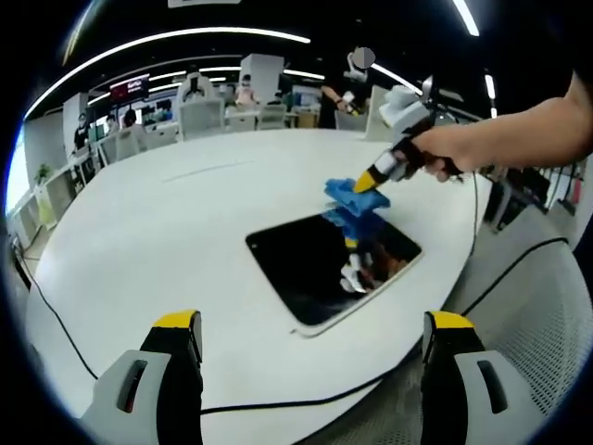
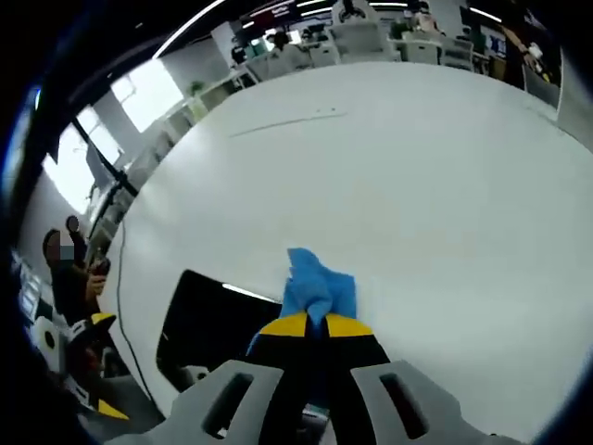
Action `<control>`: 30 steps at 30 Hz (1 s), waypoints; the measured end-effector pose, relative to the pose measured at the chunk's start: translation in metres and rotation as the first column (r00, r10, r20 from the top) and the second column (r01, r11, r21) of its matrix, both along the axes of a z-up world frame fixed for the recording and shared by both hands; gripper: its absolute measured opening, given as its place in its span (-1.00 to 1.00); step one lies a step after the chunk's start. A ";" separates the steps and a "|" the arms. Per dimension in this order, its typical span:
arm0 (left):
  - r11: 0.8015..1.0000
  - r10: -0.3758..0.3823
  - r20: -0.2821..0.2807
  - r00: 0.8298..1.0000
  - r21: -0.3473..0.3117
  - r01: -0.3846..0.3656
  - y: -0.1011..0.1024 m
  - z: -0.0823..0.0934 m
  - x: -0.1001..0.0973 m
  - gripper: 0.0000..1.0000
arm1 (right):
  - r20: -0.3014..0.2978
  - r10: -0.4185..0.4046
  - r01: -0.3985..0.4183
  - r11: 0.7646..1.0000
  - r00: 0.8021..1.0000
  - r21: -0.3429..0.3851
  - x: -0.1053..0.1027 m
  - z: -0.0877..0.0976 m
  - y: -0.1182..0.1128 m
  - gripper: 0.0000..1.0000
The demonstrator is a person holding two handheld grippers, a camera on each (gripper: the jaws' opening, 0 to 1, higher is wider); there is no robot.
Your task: Wipe the mirror surface with the cleaning cloth until all visible marks leave the cleaned area.
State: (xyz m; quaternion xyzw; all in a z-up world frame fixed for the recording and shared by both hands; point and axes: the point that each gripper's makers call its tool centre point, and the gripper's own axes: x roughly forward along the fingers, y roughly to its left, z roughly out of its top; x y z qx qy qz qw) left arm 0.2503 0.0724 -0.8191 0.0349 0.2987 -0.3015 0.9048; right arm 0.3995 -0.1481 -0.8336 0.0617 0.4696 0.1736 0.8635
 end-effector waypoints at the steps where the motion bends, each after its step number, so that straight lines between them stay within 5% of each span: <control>1: 1.000 0.002 0.000 1.000 -0.001 -0.002 0.000 0.000 0.000 0.99 | 0.005 -0.003 0.003 1.000 1.000 0.003 0.000 0.003 -0.001 -1.00; 13: 1.000 -0.031 0.006 1.000 0.001 0.031 -0.005 0.002 -0.002 0.99 | 0.040 -0.048 0.048 0.999 0.998 0.001 -0.009 0.025 -0.030 -1.00; 30: 1.000 -0.017 0.017 1.000 -0.003 0.017 -0.004 0.004 0.001 0.99 | 0.028 -0.073 0.074 0.997 0.997 -0.033 -0.024 0.022 -0.080 -1.00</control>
